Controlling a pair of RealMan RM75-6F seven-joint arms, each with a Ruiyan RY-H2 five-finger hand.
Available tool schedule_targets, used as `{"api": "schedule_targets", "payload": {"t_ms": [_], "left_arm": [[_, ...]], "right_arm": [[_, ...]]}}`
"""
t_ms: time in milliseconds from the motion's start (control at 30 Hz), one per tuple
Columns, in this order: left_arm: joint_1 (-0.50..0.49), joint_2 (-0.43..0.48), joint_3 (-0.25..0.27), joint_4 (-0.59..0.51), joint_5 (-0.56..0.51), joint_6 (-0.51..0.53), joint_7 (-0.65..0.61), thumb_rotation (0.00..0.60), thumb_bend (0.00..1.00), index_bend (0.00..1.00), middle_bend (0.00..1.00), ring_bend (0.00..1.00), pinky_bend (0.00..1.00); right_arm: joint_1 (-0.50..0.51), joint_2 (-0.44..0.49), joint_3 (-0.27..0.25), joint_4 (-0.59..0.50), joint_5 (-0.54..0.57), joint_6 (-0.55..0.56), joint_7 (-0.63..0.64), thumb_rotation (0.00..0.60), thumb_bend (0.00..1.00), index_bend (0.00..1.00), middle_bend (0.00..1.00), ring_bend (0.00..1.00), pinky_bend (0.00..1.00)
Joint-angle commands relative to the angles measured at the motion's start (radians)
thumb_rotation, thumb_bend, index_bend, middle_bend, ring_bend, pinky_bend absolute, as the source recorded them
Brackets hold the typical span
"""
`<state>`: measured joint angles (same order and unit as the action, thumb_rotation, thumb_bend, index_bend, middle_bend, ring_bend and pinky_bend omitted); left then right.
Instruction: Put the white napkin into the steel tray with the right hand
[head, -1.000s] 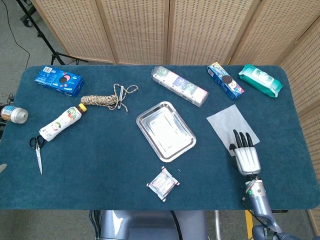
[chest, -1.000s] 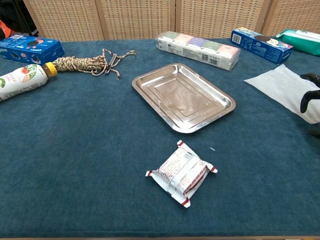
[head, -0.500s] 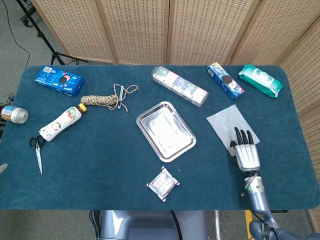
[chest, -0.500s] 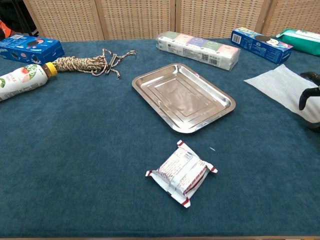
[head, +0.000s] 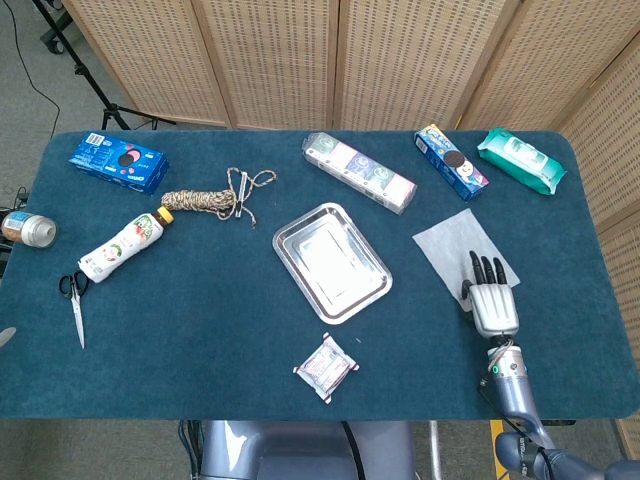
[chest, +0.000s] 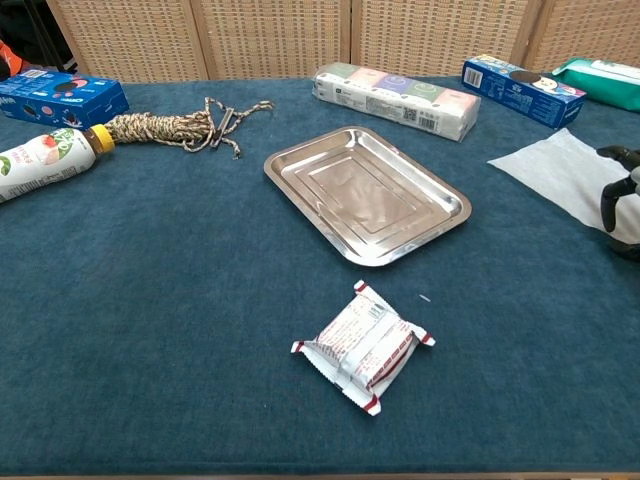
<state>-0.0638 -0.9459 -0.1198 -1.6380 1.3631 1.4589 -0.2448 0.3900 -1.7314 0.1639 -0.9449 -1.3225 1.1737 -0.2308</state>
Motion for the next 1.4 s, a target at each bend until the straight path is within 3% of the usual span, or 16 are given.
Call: {"api": "schedule_targets", "payload": {"t_ms": [33,333,567,933,1167,1400], "left_arm": [[0.000,0.001,0.000,0.000,0.001,0.001,-0.001,0.600,0.00,0.00,0.00,0.00,0.00],[0.000,0.001,0.000,-0.002,0.000,-0.001,-0.002,0.600,0.00,0.00,0.00,0.00,0.00],[0.000,0.004,0.000,-0.005,-0.001,-0.004,-0.006,0.600,0.00,0.00,0.00,0.00,0.00],[0.008,0.016,0.002,-0.003,0.009,0.002,-0.043,0.600,0.00,0.00,0.00,0.00,0.00],[0.017,0.023,0.005,0.002,0.020,0.014,-0.073,0.600,0.00,0.00,0.00,0.00,0.00],[0.019,0.032,0.007,0.012,0.020,0.009,-0.106,0.600,0.00,0.00,0.00,0.00,0.00]], "right_arm": [[0.002,-0.005,0.002,0.011,-0.005,0.012,0.004,0.600,0.48,0.58,0.00,0.00,0.00],[0.012,-0.014,0.012,0.037,0.001,0.010,0.013,0.600,0.64,0.63,0.02,0.00,0.00],[0.019,-0.008,0.021,0.022,-0.011,0.036,0.034,0.600,0.65,0.68,0.04,0.00,0.00],[0.054,0.045,0.062,-0.184,-0.053,0.121,-0.020,0.600,0.66,0.69,0.05,0.00,0.00],[0.127,0.036,0.139,-0.322,-0.002,0.091,-0.154,0.600,0.67,0.71,0.05,0.00,0.00],[0.242,0.004,0.271,-0.456,0.112,0.068,-0.338,0.600,0.68,0.71,0.05,0.00,0.00]]}}
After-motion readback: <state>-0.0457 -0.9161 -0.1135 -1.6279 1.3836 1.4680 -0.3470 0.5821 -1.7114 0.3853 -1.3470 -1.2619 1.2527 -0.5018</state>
